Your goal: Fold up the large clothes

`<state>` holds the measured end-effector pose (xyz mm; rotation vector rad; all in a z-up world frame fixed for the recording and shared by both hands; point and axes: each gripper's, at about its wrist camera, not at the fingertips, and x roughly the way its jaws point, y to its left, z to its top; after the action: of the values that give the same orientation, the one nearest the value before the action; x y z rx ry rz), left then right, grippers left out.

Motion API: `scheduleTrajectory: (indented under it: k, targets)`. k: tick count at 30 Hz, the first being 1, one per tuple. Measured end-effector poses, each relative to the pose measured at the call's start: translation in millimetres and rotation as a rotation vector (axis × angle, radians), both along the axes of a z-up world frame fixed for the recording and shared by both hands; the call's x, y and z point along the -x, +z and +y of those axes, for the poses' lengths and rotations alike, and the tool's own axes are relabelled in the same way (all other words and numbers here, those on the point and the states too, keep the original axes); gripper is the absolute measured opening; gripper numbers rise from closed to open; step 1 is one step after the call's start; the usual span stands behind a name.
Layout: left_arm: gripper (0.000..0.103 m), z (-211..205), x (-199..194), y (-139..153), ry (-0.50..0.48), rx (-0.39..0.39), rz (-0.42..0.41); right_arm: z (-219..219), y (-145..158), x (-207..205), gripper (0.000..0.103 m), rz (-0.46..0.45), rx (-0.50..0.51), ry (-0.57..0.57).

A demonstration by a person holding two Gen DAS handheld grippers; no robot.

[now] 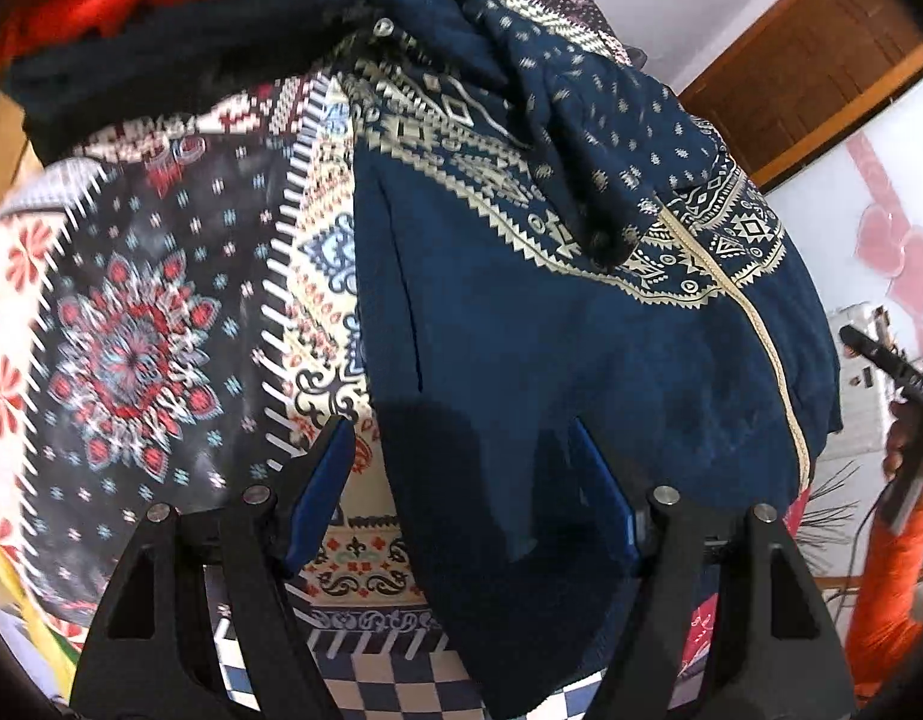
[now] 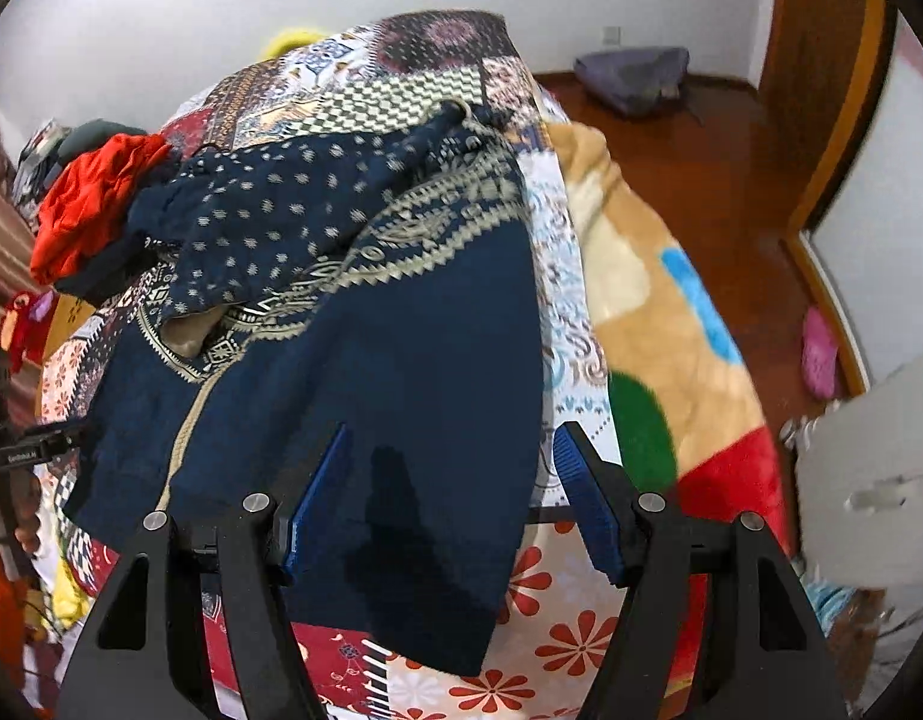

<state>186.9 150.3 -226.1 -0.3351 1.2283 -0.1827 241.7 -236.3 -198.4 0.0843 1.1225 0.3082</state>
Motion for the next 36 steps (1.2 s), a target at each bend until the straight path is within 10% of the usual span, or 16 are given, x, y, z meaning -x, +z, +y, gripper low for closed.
scheduleTrajectory:
  k: [9,14,16,21,36]
  targets:
    - [0.07,-19,-3,-5,-0.059,0.007,0.005,-5,-28,-8,0.066,0.089,-0.152,-0.016]
    - [0.023,-32,-1,2,-0.112,-0.089,-0.068,3,-25,-3,0.065,0.052,-0.186,0.0]
    - [0.013,-35,-2,4,-0.123,-0.097,-0.088,6,-21,-2,0.044,0.032,-0.178,0.004]
    - [0.011,-38,-4,24,-0.141,-0.068,-0.155,14,-10,-9,0.013,0.015,-0.241,0.032]
    - [0.008,3,-94,115,0.056,0.102,-0.332,54,70,-95,0.008,-0.261,-0.216,0.079]
